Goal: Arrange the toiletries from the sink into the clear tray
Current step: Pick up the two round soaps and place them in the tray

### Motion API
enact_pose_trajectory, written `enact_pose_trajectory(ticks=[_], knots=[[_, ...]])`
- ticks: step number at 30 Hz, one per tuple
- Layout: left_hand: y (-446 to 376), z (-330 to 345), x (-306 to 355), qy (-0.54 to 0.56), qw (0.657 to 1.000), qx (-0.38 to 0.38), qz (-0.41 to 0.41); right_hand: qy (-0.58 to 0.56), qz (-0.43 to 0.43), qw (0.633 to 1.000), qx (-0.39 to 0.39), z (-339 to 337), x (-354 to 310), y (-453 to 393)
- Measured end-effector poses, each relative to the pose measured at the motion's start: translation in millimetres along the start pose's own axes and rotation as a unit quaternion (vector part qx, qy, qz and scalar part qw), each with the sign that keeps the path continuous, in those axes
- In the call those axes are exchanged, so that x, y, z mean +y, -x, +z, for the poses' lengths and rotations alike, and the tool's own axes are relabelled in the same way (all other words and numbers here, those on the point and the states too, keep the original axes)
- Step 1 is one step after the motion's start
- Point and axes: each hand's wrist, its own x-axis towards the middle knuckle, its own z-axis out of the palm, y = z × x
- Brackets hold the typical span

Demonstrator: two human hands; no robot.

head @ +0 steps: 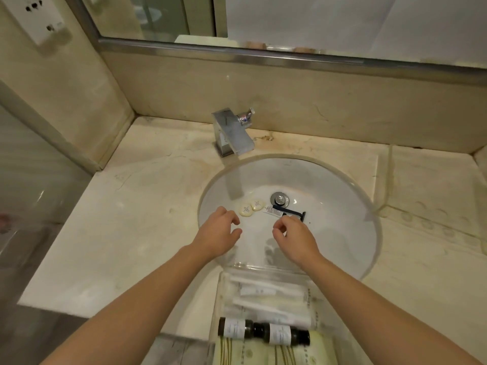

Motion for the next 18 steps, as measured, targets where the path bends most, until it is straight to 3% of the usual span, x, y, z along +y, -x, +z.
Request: enact_pose_trajectory(ticks=[7, 11, 15, 18], knots=[[-65.2, 22.5, -8.0, -0.107, 0.981, -0.101, -0.128, 0.056, 0.026, 0.997, -0.053, 31.0, 12.4, -74.4], [-92.2, 38.7, -9.2, -0.106, 0.98, -0.086, -0.146, 0.035, 0.042, 0.997, -0.056, 48.3, 15.2, -108.8], [-116.9, 52.6, -11.9, -0.108, 0.978, -0.051, -0.173, -0.028, 0.112, 0.992, -0.047, 63.0, 9.6, -139.2], [-133.4, 60.9, -12.4, -0.129, 0.977, -0.043, -0.166, 0.025, 0.117, 0.991, -0.066, 75.4, 10.2, -151.9]])
